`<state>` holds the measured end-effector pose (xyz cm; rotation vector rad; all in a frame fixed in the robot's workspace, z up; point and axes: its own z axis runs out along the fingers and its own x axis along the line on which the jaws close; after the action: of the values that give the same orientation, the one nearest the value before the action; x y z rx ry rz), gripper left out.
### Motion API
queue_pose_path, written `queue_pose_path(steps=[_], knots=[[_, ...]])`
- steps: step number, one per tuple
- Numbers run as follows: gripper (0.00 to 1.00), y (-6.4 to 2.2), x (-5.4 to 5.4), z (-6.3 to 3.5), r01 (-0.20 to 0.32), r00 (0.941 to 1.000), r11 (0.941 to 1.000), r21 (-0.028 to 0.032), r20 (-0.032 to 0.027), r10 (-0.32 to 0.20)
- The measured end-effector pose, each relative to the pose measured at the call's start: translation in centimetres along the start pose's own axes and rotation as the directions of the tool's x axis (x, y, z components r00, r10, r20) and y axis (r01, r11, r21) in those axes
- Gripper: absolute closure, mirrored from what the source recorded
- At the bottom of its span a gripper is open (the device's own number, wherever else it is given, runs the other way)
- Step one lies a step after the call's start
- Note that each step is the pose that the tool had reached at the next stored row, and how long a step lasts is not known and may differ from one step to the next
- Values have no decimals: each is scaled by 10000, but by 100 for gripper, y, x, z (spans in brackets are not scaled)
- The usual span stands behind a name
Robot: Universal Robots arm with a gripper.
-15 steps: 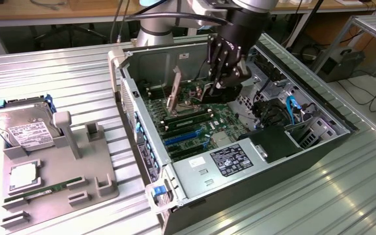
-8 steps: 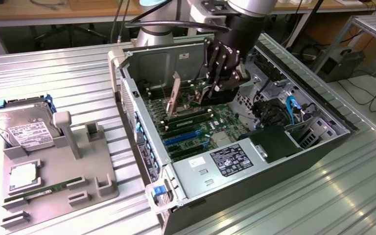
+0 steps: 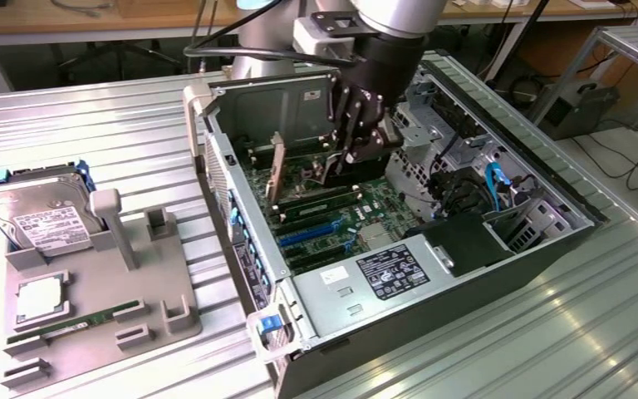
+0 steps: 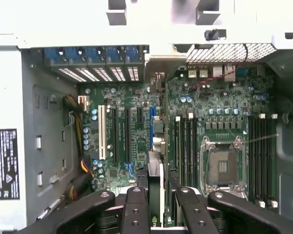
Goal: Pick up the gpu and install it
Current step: 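Insert the gpu into the slot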
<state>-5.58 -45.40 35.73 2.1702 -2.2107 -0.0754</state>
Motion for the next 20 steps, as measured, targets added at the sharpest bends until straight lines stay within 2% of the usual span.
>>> queue_pose_path(steps=[2,4,6,10,18,19,20], knots=[[74,62,2,20,2,10000,9999,102,4,-2],[74,97,4,39,2,10000,9999,164,4,-2],[74,114,5,62,2,10000,9998,201,4,-2],[74,124,10,121,4,10000,9997,227,5,-4],[74,137,19,271,6,10000,9997,231,4,-6],[74,132,23,357,27,10000,9997,231,5,-27],[74,132,24,374,33,10000,9997,231,6,-33]])
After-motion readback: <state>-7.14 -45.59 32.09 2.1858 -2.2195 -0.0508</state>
